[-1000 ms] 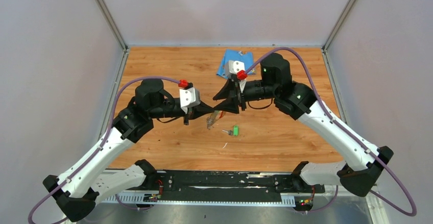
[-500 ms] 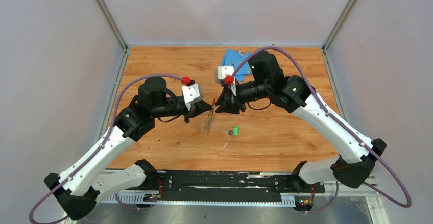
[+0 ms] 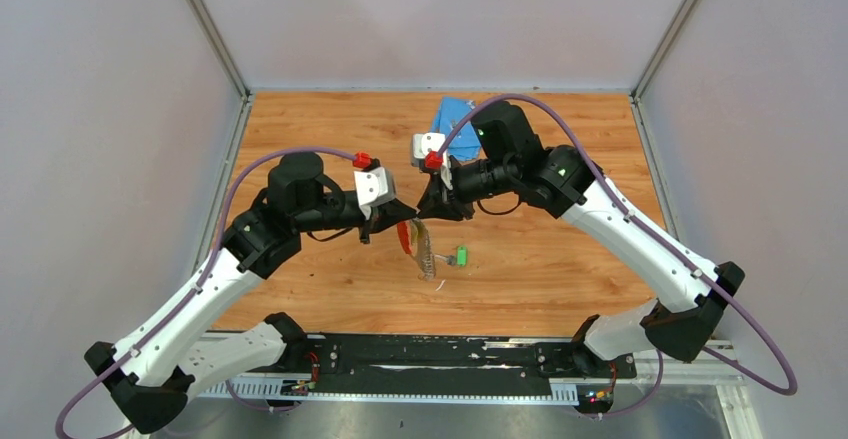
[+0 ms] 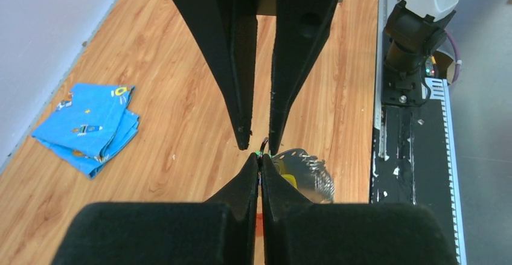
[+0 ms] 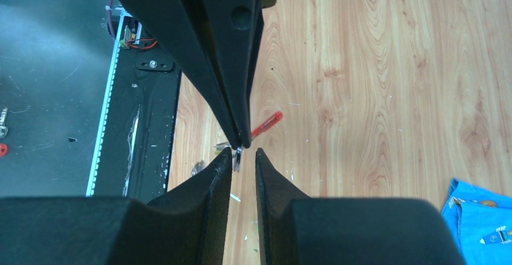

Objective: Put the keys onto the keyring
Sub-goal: Adjust the key on the keyring.

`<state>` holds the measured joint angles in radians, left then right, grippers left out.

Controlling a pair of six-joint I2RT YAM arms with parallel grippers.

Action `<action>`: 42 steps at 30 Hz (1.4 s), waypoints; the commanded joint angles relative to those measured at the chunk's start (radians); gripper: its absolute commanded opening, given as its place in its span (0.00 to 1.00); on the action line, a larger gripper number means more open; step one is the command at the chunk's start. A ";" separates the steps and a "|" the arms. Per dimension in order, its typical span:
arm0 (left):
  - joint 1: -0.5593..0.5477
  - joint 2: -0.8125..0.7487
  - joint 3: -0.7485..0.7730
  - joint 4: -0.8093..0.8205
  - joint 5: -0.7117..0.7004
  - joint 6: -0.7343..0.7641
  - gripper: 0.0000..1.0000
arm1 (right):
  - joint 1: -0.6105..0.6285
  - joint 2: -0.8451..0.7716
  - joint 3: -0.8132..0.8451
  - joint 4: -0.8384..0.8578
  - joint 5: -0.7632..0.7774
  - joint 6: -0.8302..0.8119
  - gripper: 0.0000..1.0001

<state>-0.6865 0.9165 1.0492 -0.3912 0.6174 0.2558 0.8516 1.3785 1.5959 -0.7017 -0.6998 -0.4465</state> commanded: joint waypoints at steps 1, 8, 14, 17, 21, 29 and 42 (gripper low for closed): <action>0.005 -0.024 0.003 0.026 0.022 0.010 0.00 | 0.014 -0.005 0.010 -0.017 0.044 -0.026 0.23; 0.005 -0.036 -0.010 0.023 0.050 0.033 0.00 | 0.014 -0.015 -0.009 -0.008 0.042 -0.035 0.27; 0.005 -0.035 -0.015 0.027 0.047 0.041 0.00 | 0.014 -0.003 -0.011 0.016 -0.045 -0.014 0.19; 0.005 -0.033 -0.014 0.038 0.046 0.040 0.00 | 0.013 0.008 -0.018 0.029 -0.072 0.003 0.13; 0.005 -0.035 -0.017 0.049 0.041 0.037 0.00 | 0.014 0.012 -0.033 0.033 -0.081 0.015 0.01; 0.005 -0.051 -0.022 0.064 0.017 0.025 0.13 | -0.028 -0.038 -0.084 0.133 -0.062 0.112 0.00; 0.005 -0.151 -0.162 0.089 0.010 -0.011 0.50 | -0.132 -0.310 -0.586 1.018 -0.172 0.630 0.00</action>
<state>-0.6819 0.7704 0.9348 -0.3367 0.6086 0.2695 0.7292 1.1000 1.0561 0.0010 -0.8326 -0.0006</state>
